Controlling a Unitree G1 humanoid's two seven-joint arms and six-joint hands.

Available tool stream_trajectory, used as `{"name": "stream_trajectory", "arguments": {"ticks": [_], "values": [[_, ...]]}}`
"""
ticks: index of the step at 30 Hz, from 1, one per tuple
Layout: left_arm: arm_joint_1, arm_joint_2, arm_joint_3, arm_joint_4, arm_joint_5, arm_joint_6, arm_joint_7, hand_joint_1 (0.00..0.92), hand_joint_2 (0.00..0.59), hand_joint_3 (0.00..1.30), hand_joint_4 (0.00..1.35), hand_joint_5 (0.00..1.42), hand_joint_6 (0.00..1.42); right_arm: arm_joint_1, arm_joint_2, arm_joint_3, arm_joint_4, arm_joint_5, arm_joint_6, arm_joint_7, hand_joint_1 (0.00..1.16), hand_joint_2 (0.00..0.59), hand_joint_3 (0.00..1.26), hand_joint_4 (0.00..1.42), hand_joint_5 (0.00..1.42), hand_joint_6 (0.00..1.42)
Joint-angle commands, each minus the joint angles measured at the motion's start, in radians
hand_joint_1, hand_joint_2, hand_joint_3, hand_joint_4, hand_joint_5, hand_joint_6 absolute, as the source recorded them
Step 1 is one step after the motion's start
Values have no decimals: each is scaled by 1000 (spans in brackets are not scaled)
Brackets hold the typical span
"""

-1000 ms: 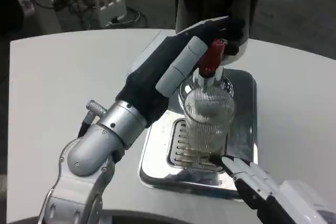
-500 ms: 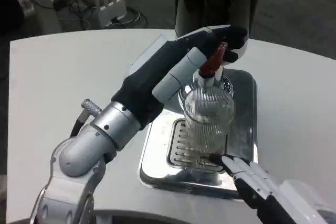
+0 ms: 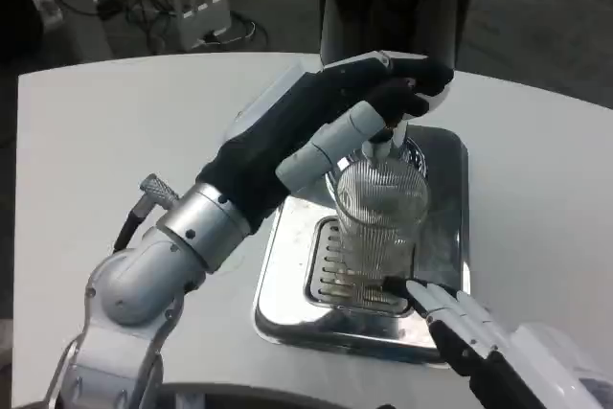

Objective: Grasp the cup under the faucet to collect the drink, then remove the cup.

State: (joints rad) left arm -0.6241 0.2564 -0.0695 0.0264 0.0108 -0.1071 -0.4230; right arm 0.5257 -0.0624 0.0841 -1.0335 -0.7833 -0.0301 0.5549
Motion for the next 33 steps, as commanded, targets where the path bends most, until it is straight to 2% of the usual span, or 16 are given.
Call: {"name": "stream_trajectory", "arguments": {"ticks": [1,14,33], "values": [[13,15,-18,19,26,-41,1,0,86,413,310,338,254,1,-5,2,-14,-3,12,-8,451,434,65,40,0,0],[19,50,-42,28,90,-119,26,0,85,463,318,338,258,-12,-14,4,-14,0,35,-14,452,434,65,41,0,0],[20,71,-54,61,139,-205,40,0,85,513,333,354,272,-33,-34,7,-14,5,66,-23,452,434,73,42,0,0]]}}
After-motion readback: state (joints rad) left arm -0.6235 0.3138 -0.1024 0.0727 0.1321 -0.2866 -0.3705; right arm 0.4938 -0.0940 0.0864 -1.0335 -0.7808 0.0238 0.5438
